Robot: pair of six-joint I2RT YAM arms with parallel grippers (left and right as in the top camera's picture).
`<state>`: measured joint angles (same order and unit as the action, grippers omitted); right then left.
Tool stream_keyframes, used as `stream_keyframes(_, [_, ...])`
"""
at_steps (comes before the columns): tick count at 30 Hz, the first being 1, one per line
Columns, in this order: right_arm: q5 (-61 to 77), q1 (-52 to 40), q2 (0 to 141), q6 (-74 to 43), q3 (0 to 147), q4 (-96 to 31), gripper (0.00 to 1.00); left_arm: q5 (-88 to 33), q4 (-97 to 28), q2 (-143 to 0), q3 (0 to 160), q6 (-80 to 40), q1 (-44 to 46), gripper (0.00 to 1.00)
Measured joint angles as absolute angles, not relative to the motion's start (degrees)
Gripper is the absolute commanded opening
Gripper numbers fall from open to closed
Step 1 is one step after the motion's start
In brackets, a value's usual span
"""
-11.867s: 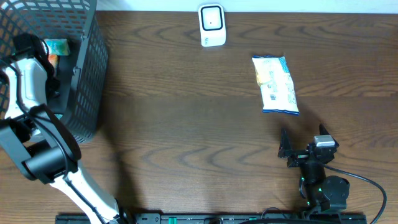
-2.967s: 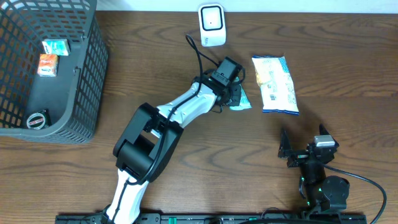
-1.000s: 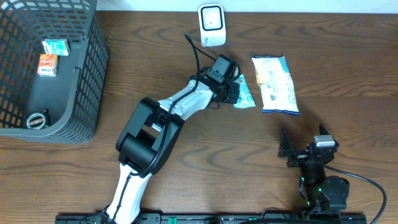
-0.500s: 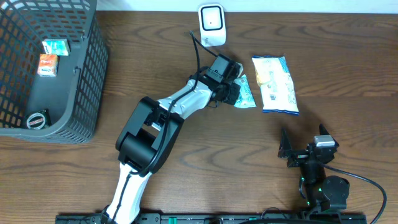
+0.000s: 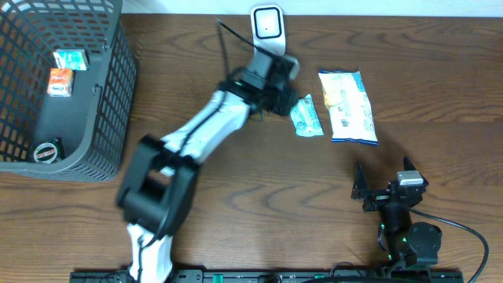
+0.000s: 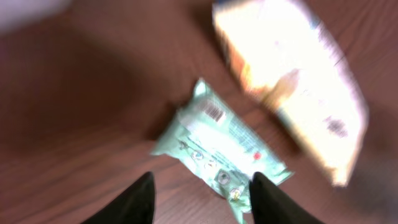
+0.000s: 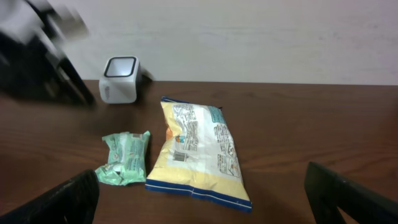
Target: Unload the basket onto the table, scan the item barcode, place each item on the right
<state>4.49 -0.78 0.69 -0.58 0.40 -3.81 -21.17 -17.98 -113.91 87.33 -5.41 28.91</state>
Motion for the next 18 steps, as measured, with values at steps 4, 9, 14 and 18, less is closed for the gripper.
stream_keyframes(4, [4.49,-0.78,0.69,-0.58,0.40,-3.84,0.99,-21.17,-20.95,-103.66,87.37,-5.26,24.91,0.62])
stream_keyframes(9, [4.49,-0.78,0.69,-0.58,0.40,-3.81,0.99,-21.12,-23.27,-92.68,87.48,-5.04,19.59,0.72])
stream_keyframes(14, [4.49,-0.78,0.69,-0.58,0.40,-3.81,0.99,-21.15,-24.62,-86.08,87.48,-4.84,15.81,0.73])
stream_keyframes(18, [4.49,-0.78,0.69,-0.58,0.40,-3.81,0.99,-21.12,-25.93,-82.59,87.48,-4.82,13.10,0.73])
